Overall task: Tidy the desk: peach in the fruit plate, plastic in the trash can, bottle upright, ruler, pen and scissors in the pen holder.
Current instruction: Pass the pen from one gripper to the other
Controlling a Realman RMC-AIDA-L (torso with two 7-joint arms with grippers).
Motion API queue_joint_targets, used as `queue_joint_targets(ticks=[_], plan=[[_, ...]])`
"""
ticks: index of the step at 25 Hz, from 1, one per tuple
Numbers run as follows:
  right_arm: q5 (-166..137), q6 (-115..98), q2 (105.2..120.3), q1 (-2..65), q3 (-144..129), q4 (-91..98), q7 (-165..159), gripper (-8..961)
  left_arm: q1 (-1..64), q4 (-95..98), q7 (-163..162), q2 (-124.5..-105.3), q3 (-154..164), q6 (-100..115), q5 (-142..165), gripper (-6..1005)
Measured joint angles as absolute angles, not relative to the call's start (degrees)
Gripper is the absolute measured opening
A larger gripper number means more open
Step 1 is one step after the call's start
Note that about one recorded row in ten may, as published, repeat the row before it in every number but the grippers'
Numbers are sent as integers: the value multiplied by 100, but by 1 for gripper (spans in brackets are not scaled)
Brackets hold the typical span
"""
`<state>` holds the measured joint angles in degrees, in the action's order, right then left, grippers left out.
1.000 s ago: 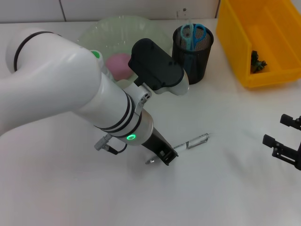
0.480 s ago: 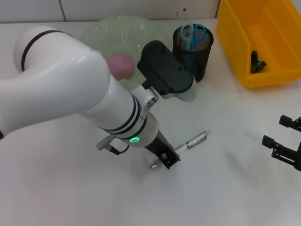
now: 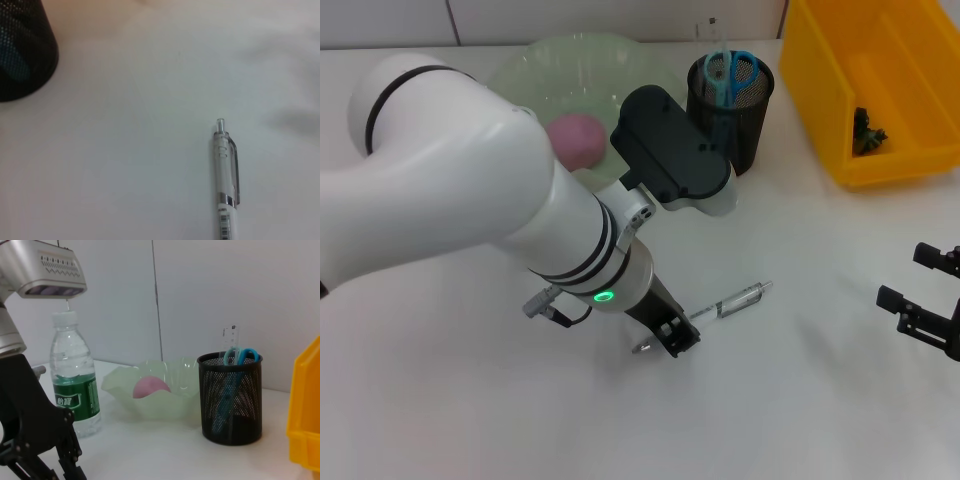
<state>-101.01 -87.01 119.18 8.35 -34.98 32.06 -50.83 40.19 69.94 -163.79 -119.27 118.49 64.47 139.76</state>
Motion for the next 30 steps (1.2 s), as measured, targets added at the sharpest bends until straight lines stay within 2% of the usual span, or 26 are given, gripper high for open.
queue_joint_targets(ticks=[5,10,18,30], plan=[[-10100,-8701,11918,835,-3498,3209,-5088,752,4018,6969,-16403,-11927,11868,6443,13983,227],[-10101,-8701,11918,835,-3498,3208,-5089,751,4037,6971,-16380,-11927,11900,6452,13983,347],[-10098,-8701,11918,838,-3498,3204,-5091,752,4161,6817,-16349,-11928,11842,6542,13970,235],[-10068,-8764,11918,844,-3447,3213,-5195,751,4079,7384,-16348,-11927,11818,6595,14012,140]])
